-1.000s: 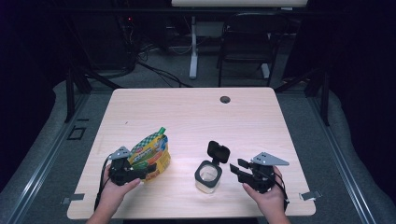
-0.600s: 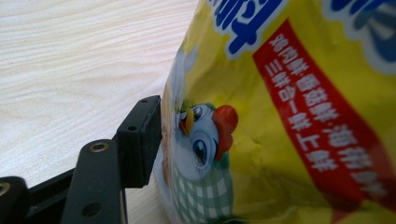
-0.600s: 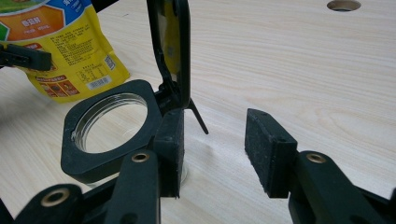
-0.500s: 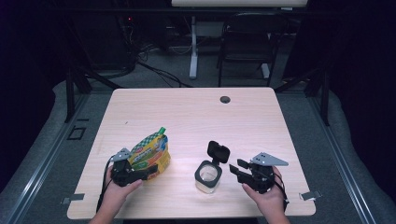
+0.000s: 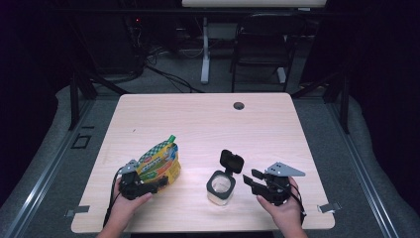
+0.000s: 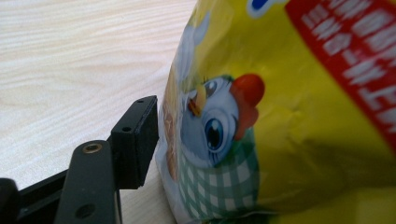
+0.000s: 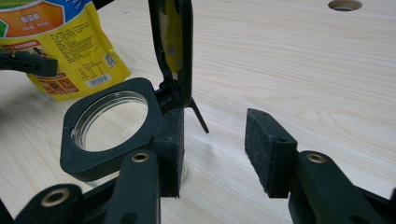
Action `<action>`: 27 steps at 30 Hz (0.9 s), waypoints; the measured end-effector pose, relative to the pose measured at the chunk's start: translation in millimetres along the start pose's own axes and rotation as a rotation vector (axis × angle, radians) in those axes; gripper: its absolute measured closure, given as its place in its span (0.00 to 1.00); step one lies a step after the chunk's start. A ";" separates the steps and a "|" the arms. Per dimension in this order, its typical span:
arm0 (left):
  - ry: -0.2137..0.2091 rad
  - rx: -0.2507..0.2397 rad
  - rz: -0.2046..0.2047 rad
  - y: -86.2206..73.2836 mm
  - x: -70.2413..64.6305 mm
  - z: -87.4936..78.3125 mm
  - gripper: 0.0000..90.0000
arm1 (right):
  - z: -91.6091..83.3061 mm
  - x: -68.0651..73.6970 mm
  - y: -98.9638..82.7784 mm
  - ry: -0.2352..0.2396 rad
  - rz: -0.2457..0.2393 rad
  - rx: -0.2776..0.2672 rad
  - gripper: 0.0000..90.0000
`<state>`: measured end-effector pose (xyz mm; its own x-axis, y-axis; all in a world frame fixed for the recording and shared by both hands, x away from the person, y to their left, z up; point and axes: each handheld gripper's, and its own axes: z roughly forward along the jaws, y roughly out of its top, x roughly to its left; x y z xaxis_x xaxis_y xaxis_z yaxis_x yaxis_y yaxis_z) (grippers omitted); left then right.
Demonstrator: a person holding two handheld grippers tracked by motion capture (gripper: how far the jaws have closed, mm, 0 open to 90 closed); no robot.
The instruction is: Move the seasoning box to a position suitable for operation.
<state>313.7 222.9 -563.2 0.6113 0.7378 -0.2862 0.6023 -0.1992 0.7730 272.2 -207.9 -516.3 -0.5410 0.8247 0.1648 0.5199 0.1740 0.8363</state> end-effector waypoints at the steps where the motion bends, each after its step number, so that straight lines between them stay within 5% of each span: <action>1: 0.001 0.003 0.001 -0.4 0.1 0.5 0.41 | 0.0 0.2 0.0 -0.002 0.001 -0.001 0.65; 11: -0.008 0.025 0.000 -5.8 1.4 8.8 0.41 | 1.0 0.6 -0.3 0.000 -0.003 -0.003 0.64; 27: 0.002 -0.014 0.032 -9.6 -0.9 14.6 0.42 | 1.7 0.6 -0.7 0.002 -0.004 0.000 0.64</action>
<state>314.8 214.6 -578.6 0.6288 0.7327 -0.2602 0.5753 -0.2133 0.7896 272.7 -206.6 -517.7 -0.5444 0.8230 0.1621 0.5174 0.1774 0.8372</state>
